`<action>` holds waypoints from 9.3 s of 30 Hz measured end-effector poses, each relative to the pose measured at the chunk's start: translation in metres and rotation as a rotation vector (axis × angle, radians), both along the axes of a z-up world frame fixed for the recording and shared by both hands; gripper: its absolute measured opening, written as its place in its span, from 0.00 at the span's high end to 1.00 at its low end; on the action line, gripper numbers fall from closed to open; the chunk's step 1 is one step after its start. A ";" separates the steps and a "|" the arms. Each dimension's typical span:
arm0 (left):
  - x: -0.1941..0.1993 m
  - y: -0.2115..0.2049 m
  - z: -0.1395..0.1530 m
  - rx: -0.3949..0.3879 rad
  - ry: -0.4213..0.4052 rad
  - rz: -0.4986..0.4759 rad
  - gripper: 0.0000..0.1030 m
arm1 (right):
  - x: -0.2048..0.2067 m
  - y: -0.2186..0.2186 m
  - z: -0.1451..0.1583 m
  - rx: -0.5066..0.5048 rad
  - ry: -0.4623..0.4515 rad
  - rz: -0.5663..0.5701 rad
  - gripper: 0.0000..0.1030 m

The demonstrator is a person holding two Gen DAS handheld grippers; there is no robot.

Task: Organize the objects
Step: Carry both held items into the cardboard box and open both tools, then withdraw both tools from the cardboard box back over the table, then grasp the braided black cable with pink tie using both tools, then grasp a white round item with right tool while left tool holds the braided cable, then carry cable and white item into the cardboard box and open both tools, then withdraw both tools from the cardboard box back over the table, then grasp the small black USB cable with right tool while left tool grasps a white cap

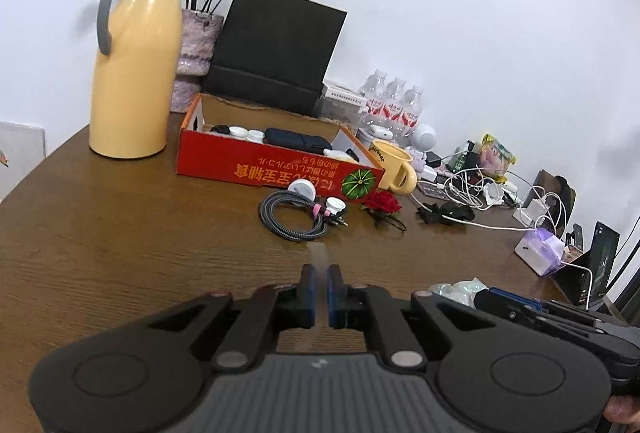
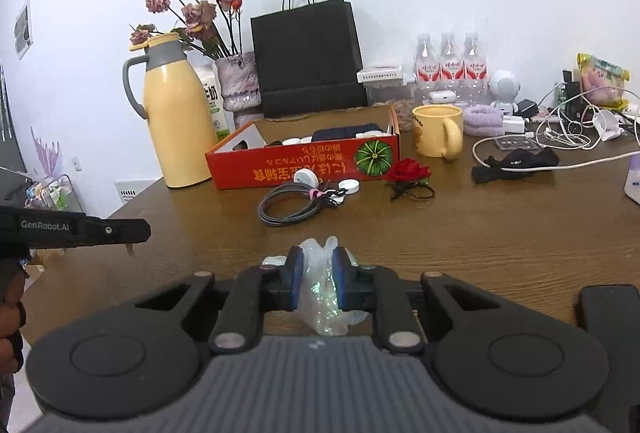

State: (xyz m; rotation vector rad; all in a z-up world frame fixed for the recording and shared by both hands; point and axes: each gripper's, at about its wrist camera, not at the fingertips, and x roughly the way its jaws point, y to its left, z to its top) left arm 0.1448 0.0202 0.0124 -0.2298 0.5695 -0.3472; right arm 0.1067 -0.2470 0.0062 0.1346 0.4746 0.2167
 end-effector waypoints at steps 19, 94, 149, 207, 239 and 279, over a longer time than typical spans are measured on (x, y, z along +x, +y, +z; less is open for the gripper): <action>0.294 -0.024 0.045 0.066 0.046 -0.023 0.96 | 0.293 0.022 0.054 -0.006 0.008 0.039 0.85; 0.207 -0.100 -0.085 0.380 -0.050 -0.144 0.25 | 0.255 -0.023 -0.075 -0.139 0.170 -0.099 0.87; 0.058 0.003 -0.077 0.199 0.058 -0.111 0.40 | 0.139 0.033 -0.024 -0.046 0.092 0.138 0.91; 0.371 0.007 -0.001 0.221 -0.013 0.133 0.09 | 0.396 0.057 0.027 0.039 0.049 0.047 0.46; -0.012 -0.031 -0.042 0.278 0.028 0.043 0.03 | -0.020 -0.017 -0.031 -0.106 0.094 -0.092 0.21; 0.210 -0.144 -0.063 0.297 -0.040 -0.269 0.77 | 0.186 -0.046 -0.059 -0.043 0.043 -0.133 0.87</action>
